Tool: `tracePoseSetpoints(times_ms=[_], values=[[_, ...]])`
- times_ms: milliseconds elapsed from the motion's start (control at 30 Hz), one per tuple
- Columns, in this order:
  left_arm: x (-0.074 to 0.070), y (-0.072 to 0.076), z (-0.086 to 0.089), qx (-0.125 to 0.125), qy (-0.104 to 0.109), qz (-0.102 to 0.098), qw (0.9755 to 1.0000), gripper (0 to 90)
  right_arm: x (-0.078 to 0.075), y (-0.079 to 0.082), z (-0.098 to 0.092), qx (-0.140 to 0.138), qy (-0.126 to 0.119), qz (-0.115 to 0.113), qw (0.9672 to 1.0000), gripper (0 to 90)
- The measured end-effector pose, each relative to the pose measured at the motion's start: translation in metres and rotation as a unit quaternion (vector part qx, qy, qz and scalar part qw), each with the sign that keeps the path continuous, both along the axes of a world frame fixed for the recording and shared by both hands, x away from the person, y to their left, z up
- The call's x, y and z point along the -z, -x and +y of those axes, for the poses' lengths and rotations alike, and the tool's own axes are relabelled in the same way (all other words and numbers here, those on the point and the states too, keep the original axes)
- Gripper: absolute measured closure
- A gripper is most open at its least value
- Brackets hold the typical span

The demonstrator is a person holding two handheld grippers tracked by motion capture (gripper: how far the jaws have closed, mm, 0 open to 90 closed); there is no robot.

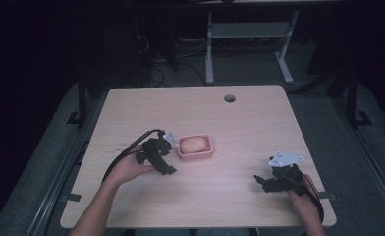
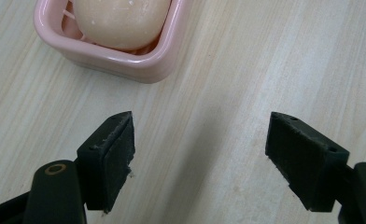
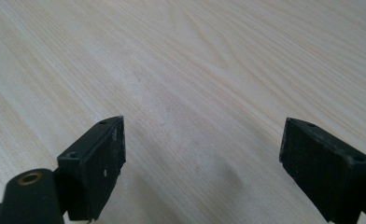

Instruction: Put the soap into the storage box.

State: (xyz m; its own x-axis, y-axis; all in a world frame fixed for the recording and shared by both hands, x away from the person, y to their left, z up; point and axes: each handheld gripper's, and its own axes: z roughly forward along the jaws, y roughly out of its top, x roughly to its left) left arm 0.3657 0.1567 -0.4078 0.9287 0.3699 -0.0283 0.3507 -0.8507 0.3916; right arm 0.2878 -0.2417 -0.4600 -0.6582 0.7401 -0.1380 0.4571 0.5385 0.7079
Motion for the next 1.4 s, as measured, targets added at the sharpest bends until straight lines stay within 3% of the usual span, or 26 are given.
tracePoseSetpoints(times_ms=[1400], values=[[0.013, 0.028, 0.033, -0.022, 0.016, -0.011, 0.9996, 22.7, 0.003, 0.000, 0.000, 0.002, 0.006, 0.006, 1.0000, 13.8]])
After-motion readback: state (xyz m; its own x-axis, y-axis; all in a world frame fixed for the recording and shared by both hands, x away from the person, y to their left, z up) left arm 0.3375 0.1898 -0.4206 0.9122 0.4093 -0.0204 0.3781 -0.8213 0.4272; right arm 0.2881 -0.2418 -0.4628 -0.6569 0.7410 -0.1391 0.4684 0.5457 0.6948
